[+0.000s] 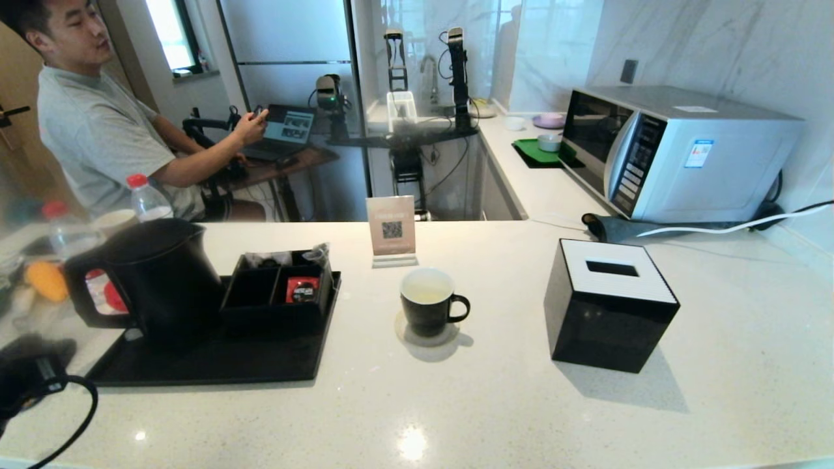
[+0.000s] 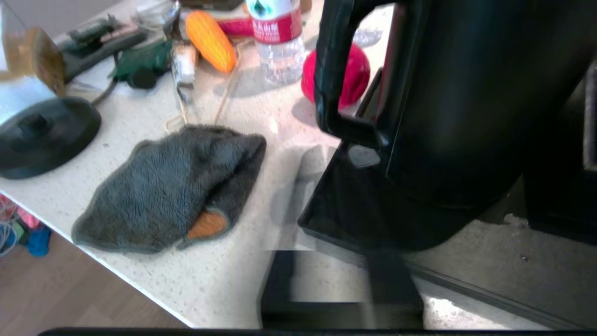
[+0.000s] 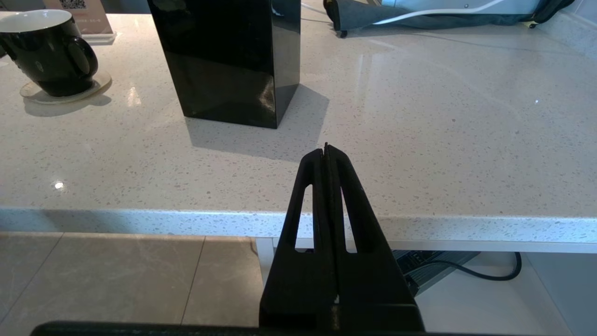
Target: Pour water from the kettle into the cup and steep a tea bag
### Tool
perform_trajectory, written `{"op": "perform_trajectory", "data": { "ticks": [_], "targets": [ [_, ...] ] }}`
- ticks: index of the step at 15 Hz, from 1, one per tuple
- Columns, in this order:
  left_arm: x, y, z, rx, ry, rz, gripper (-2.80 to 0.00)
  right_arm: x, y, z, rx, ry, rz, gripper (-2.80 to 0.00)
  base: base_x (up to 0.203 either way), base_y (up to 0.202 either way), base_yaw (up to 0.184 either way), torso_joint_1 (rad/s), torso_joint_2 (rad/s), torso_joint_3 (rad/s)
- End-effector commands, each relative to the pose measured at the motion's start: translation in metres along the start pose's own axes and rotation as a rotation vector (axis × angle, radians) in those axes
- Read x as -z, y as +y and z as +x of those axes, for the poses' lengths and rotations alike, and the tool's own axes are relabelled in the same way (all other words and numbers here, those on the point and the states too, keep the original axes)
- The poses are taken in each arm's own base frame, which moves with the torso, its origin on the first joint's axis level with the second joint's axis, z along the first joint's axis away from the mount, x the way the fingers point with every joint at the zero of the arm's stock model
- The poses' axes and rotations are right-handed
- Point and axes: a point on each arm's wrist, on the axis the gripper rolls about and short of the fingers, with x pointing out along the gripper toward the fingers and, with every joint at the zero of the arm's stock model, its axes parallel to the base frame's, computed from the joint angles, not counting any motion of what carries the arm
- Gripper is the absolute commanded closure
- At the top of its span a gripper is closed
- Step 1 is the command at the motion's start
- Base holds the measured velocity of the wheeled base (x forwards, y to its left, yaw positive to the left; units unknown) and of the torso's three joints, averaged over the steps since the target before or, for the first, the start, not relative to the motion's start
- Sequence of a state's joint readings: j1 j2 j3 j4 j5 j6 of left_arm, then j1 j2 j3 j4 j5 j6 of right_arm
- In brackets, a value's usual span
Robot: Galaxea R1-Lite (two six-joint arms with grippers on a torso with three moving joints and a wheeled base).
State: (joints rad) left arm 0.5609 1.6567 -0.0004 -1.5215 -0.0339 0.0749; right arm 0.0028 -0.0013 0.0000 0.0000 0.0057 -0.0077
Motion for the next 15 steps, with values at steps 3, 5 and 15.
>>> {"op": "perform_trajectory", "data": {
  "ticks": [3,5,15],
  "targets": [
    [-0.021,-0.005,-0.013,0.028,-0.145,0.011,0.00,0.000,0.000,0.000,-0.001,0.001,0.000,0.00,0.000,0.000,0.000,0.000,0.00,0.000],
    [-0.028,-0.012,-0.019,0.066,-0.190,0.015,0.00,0.000,0.000,0.000,-0.001,0.001,0.000,0.00,0.000,0.000,0.000,0.000,0.00,0.000],
    [-0.103,-0.075,-0.026,0.420,-0.304,0.042,0.00,0.000,0.000,0.000,-0.001,0.001,0.000,0.00,0.000,0.000,0.000,0.000,0.00,0.000]
  ]
}}
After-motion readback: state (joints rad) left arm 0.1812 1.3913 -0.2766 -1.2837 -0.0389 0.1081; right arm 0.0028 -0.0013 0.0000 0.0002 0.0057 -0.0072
